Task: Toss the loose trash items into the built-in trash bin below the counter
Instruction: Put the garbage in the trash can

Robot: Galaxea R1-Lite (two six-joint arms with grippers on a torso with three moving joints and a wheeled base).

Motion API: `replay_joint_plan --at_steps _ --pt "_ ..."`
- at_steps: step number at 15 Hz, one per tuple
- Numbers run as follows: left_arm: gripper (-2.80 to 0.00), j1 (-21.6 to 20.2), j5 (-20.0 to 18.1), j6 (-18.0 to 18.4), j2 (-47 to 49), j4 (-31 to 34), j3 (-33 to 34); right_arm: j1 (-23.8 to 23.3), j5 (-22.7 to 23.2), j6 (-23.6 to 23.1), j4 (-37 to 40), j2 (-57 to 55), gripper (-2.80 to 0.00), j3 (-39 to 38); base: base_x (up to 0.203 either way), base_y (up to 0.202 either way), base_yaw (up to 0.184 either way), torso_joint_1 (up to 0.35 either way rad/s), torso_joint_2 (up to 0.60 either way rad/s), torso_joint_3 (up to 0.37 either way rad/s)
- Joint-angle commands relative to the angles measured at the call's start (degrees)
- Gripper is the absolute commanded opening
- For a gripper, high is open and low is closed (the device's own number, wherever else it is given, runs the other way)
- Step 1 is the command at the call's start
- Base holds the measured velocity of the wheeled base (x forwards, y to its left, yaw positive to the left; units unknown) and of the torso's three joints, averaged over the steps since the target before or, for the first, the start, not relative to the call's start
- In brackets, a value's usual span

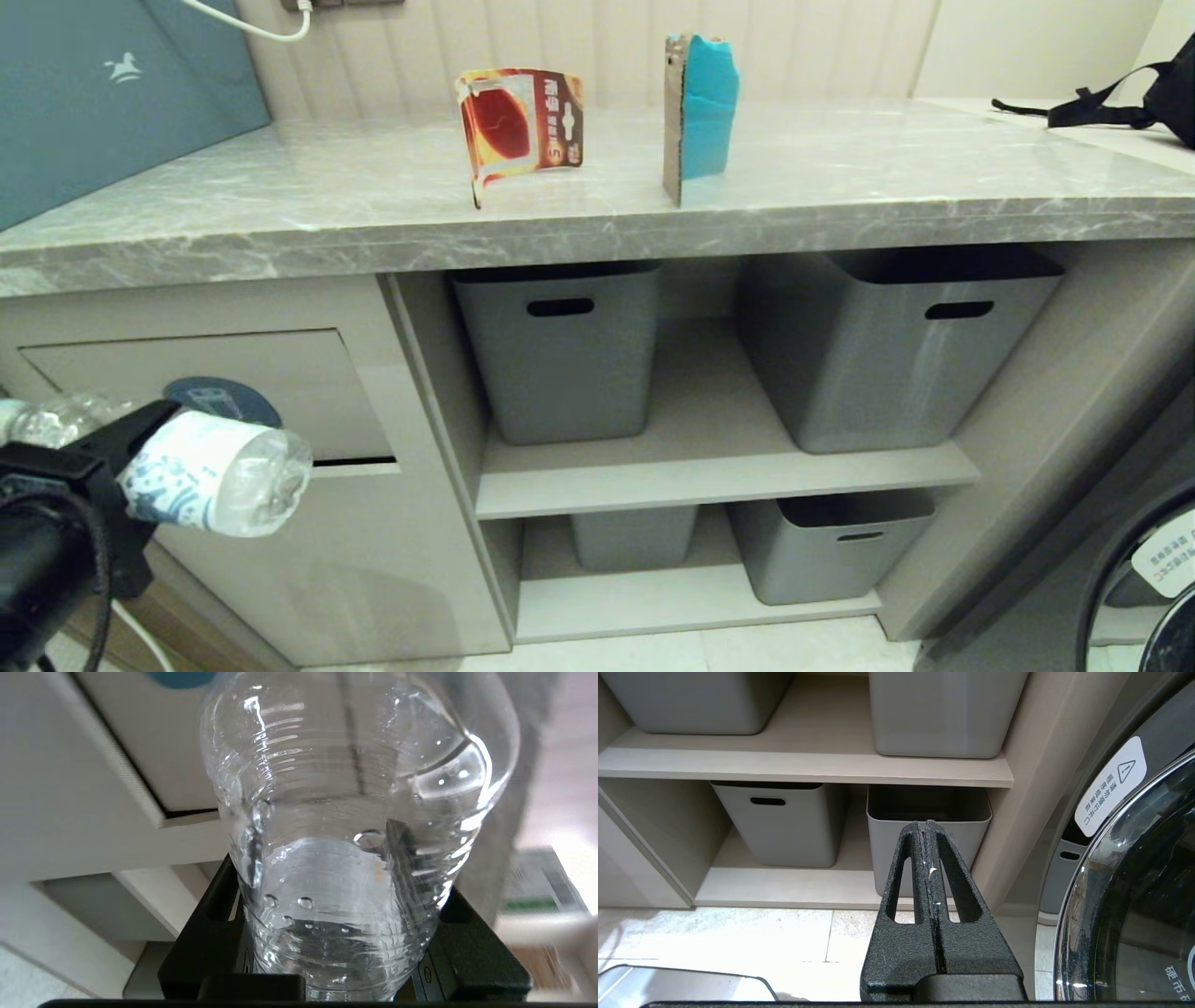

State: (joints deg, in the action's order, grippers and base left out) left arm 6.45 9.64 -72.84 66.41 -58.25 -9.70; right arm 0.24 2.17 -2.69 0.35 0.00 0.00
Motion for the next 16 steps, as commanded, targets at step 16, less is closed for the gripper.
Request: replay_joint_plan --at_steps 16 --pt "-2.8 -22.49 -13.2 -7.88 29.82 -0.63 -12.4 0.02 0.03 -0.03 0.0 0.09 -2.8 0.0 0.0 0.0 0.0 0.0 0.0 0.0"
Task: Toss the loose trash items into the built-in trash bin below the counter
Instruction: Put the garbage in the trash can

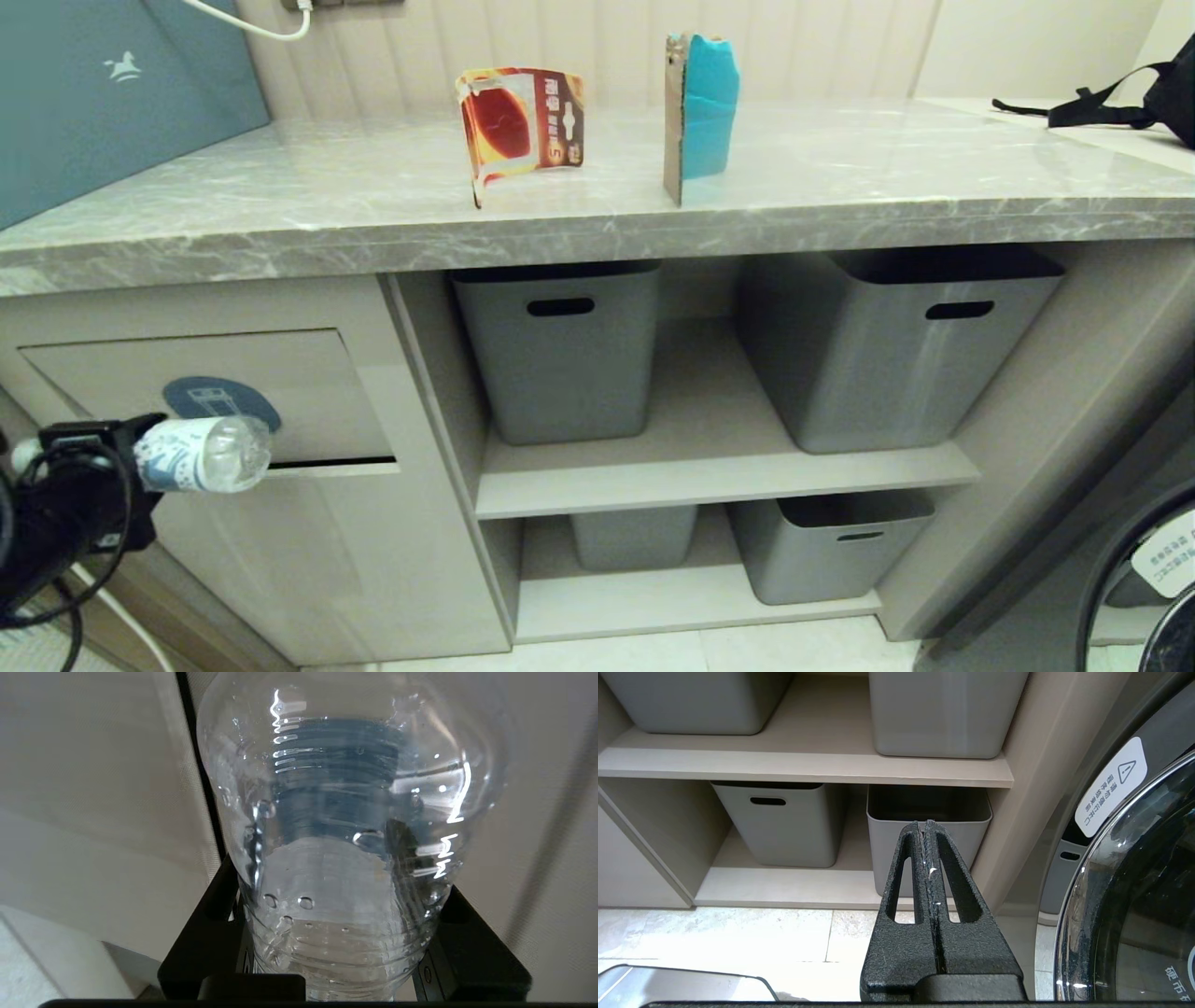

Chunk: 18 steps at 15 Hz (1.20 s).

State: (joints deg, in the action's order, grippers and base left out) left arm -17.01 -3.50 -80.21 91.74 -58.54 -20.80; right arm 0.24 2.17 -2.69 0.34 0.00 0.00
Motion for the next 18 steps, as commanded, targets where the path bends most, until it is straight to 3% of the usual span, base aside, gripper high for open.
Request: replay_joint_plan --at_steps 1,5,12,18 --pt "-2.8 2.03 -0.09 -0.54 5.93 -0.39 -2.19 0.02 0.03 -0.03 0.01 0.09 -2.8 0.0 0.0 0.0 0.0 0.0 0.0 0.0" --pt "-2.8 4.46 -0.43 -2.19 10.29 -8.11 -2.79 0.02 0.03 -0.03 0.01 0.09 -2.8 0.0 0.0 0.0 0.0 0.0 0.0 0.0" --pt "-2.8 4.53 -2.15 -3.31 18.83 -21.47 -4.29 0.02 0.03 -0.03 0.01 0.09 -2.8 0.0 0.0 0.0 0.0 0.0 0.0 0.0" --pt "-2.8 4.84 -2.91 -3.3 24.47 -21.67 -11.34 0.02 0.03 -0.03 0.01 0.09 -2.8 0.0 0.0 0.0 0.0 0.0 0.0 0.0"
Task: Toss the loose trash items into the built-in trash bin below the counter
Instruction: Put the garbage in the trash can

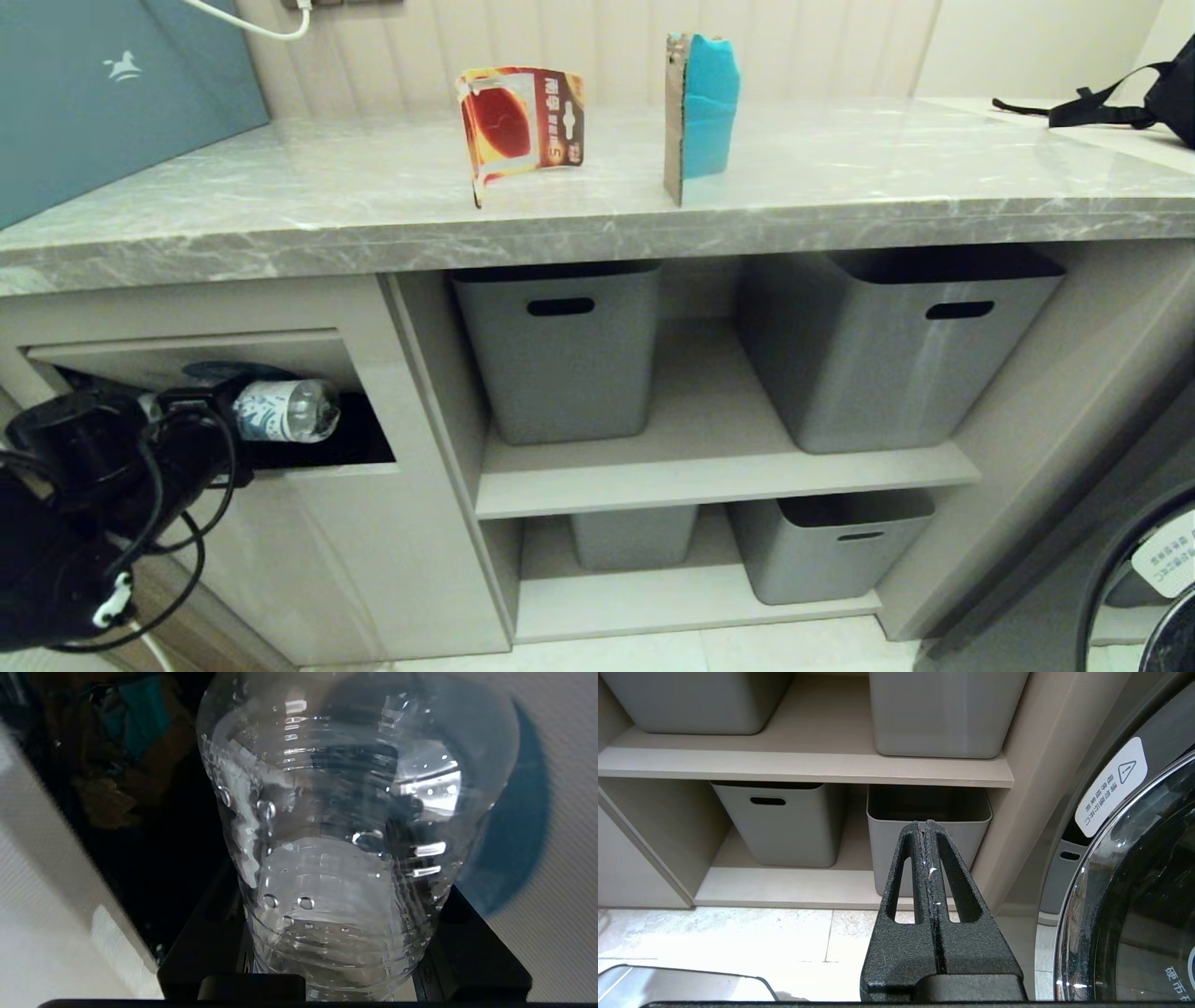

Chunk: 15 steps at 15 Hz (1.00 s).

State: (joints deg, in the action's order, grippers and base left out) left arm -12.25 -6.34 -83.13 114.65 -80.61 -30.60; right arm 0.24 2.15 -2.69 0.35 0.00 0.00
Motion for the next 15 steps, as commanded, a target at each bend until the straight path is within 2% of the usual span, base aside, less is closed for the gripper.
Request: replay_joint_plan --at_steps 1,5,11,15 --pt "-2.8 0.3 -0.02 -0.37 1.96 2.3 -2.58 0.02 0.05 -0.03 0.0 0.09 -2.8 0.0 0.0 0.0 0.0 0.0 0.0 0.0" --pt "-2.8 1.42 0.35 -0.71 4.37 11.45 -8.95 0.02 0.05 -0.03 0.0 0.09 -2.8 0.0 0.0 0.0 0.0 0.0 0.0 0.0" --pt "-2.8 2.4 1.11 -1.94 6.65 16.23 -16.82 0.02 -0.04 -0.03 0.0 0.09 -2.8 0.0 0.0 0.0 0.0 0.0 0.0 0.0" --pt "-2.8 2.4 1.77 -1.53 7.34 19.78 -19.53 0.02 0.05 -0.03 0.0 0.09 -2.8 0.0 0.0 0.0 0.0 0.0 0.0 0.0"
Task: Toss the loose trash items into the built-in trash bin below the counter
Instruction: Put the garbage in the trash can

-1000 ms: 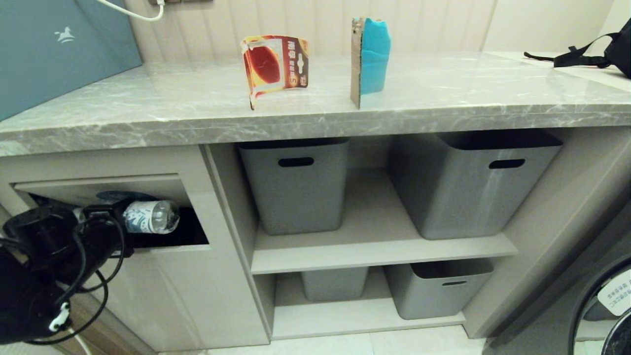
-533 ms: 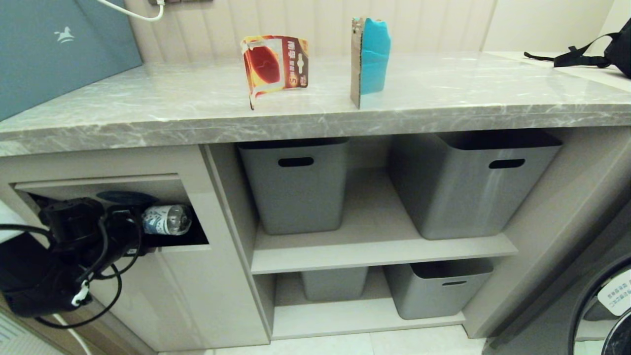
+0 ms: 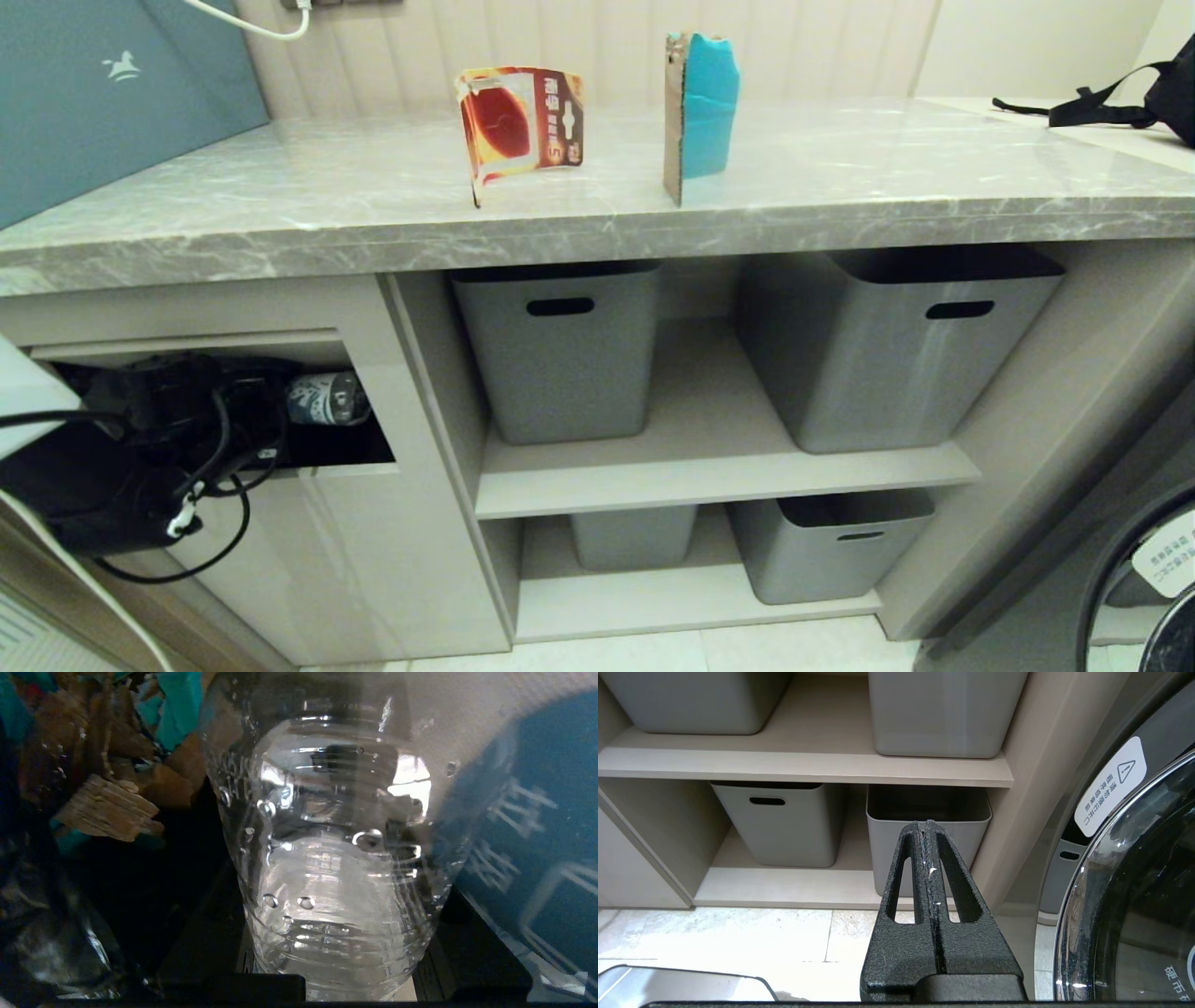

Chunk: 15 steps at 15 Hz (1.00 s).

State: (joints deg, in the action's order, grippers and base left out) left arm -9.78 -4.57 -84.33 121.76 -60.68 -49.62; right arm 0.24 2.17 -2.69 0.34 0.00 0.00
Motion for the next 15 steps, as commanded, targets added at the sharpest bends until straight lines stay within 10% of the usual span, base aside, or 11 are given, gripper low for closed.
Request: replay_joint_plan --at_steps 1,12,13,15 --pt "-2.8 -0.07 0.0 -0.31 -0.18 -0.14 0.02 0.02 0.03 -0.03 0.02 0.09 -2.8 0.0 0.0 0.0 0.0 0.0 0.0 0.0" --pt "-2.8 -0.07 2.73 -0.22 -2.4 -0.14 3.65 0.02 0.03 -0.03 0.02 0.09 -2.8 0.0 0.0 0.0 0.0 0.0 0.0 0.0" --pt "0.0 -0.07 2.8 -0.16 -2.4 -0.21 3.49 0.02 0.03 -0.03 0.02 0.09 -2.8 0.0 0.0 0.0 0.0 0.0 0.0 0.0" --pt "0.0 0.02 2.92 0.47 -2.31 -0.23 3.03 0.02 -0.06 -0.03 0.02 0.09 -2.8 0.0 0.0 0.0 0.0 0.0 0.0 0.0"
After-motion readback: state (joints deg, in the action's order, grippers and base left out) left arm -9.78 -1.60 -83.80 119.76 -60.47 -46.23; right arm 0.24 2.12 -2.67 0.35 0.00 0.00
